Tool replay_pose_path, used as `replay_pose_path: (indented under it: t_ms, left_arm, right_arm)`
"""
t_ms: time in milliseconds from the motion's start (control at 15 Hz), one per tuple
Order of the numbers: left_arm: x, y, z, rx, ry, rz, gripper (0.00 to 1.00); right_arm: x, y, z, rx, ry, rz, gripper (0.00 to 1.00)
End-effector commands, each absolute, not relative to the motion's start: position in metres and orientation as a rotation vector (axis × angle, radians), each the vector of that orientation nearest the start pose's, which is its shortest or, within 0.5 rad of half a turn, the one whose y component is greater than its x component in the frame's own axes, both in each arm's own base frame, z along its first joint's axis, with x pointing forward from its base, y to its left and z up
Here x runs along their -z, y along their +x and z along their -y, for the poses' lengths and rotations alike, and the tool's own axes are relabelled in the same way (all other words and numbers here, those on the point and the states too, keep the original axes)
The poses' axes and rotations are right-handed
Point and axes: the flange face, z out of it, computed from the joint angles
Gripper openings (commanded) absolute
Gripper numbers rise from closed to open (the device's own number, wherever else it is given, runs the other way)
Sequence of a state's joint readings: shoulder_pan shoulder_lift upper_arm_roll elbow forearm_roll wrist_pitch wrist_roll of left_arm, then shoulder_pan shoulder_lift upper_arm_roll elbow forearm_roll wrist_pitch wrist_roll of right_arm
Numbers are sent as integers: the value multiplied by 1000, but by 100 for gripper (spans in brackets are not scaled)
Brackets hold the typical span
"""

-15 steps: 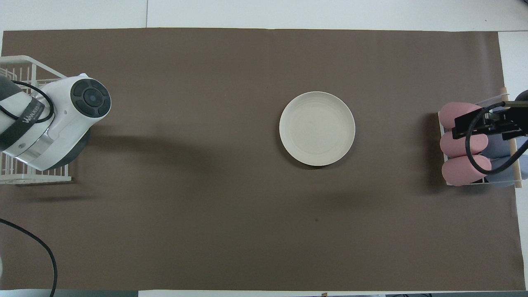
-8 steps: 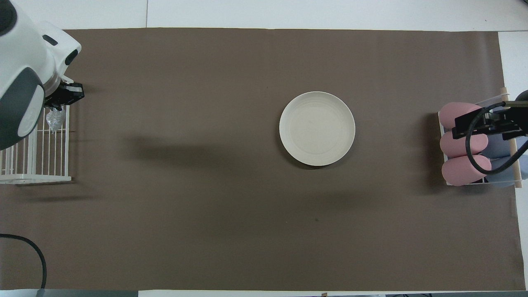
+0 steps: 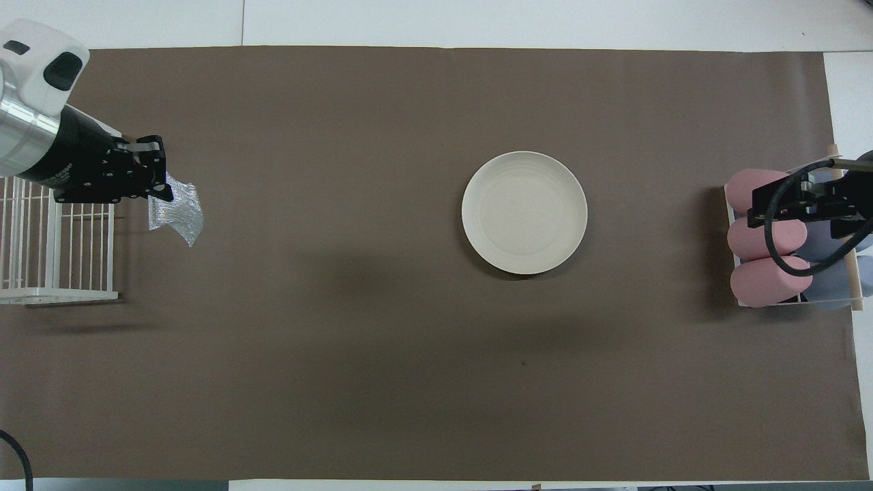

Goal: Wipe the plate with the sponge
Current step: 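Lift the scrubber out with the left gripper while the right gripper moves out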

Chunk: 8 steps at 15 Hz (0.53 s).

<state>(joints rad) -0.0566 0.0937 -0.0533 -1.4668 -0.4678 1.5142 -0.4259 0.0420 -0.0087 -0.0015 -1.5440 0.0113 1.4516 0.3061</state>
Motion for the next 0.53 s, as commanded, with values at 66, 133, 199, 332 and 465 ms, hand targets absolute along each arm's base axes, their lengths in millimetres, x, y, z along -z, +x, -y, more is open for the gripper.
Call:
replay_pose_path:
  t_ms: [66, 133, 199, 332, 465]
  left_arm:
    - [-611, 535, 119, -492, -3748, 716, 0]
    - [-604, 527, 125, -510, -3802, 758, 0]
    - [-596, 518, 131, -524, -3863, 767, 0]
    - [-575, 499, 139, -584, -3978, 719, 0]
    - [-550, 486, 149, -644, -4072, 547, 0]
  right_arm:
    - [-641, 531, -49, -159, -3005, -743, 100]
    - [-641, 530, -60, -167, -2976, -842, 100]
    - [-646, 526, -67, -155, -2942, -949, 100]
    - [-653, 518, -87, -145, -2881, -1144, 100]
    - [-657, 512, -106, -147, -2761, -1418, 100]
